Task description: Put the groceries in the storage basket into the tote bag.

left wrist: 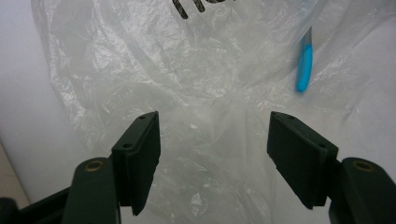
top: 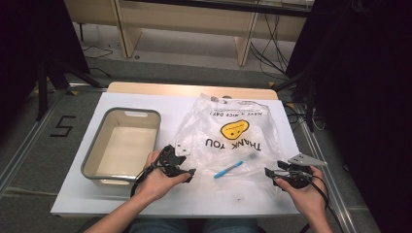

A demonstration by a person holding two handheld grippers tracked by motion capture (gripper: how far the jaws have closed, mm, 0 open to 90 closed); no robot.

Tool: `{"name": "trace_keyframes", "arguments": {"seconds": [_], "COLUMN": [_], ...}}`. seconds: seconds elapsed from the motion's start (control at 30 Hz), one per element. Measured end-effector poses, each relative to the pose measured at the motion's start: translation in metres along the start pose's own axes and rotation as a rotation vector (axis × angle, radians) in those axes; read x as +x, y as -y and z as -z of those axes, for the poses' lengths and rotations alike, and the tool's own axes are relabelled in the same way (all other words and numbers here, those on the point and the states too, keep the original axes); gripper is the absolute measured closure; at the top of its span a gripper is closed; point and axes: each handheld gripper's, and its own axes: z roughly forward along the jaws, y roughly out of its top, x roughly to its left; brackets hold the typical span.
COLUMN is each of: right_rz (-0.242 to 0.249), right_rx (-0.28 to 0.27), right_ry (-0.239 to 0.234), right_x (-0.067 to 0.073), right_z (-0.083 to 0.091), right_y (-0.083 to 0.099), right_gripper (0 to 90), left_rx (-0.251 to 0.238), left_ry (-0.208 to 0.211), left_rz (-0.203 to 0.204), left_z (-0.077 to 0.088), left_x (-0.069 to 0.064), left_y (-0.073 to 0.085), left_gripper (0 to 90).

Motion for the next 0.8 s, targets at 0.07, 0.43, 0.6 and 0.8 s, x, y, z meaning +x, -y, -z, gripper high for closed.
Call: {"name": "trace_keyframes", "arguments": {"seconds": [0.07, 0.43, 0.6, 0.8], "right_rz": [0.000, 0.000, -0.001, -0.004], "right_rx": [-0.002, 0.005, 0.012, 0.014], "right_ry": [-0.001, -0.006, -0.011, -0.011], "right_x": [-0.0002, -0.0006, -0.0007, -0.0006], "right_z": [0.0000, -0.0006, -0.0011, -0.0011], "right_y": [0.0001, 0.0010, 0.0016, 0.0020], "right_gripper": [39.0, 38.3, 38.1, 37.7], "left_rx": [0.000, 0.003, 0.004, 0.002], "left_ry": [0.000, -0.003, -0.008, -0.014], "left_rz": [-0.001, -0.003, -0.004, -0.004], "left_z": [-0.0002, -0.0005, -0.0003, 0.0001], "left_x": [-0.0002, -0.0003, -0.0005, -0.0003], "left_y": [0.0000, -0.0001, 0.0000, -0.0001], "left_gripper": [34.7, 34.7, 34.6, 34.4]}}
